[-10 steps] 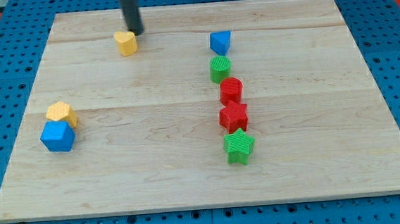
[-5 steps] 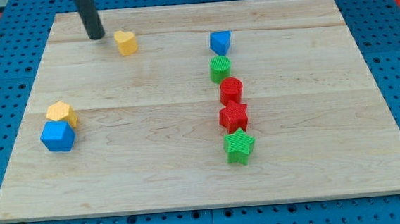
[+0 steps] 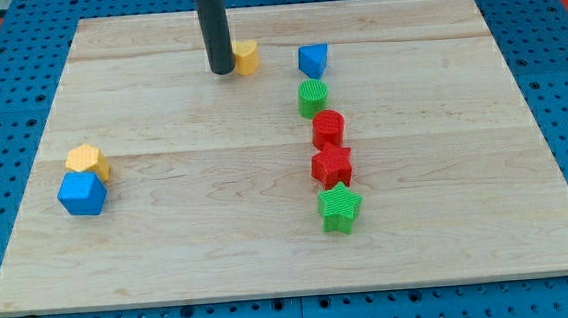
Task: Push the yellow heart closer to the blue triangle
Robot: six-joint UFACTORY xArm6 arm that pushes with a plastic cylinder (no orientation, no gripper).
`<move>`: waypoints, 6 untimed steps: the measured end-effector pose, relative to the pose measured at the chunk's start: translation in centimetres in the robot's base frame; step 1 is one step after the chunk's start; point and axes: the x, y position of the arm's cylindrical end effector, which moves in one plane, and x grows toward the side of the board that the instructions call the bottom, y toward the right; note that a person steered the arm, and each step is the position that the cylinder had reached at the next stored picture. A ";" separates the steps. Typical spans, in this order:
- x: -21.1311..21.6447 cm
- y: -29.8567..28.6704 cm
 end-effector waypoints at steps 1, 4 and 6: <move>0.0 3.4; -5.4 2.8; -8.6 3.3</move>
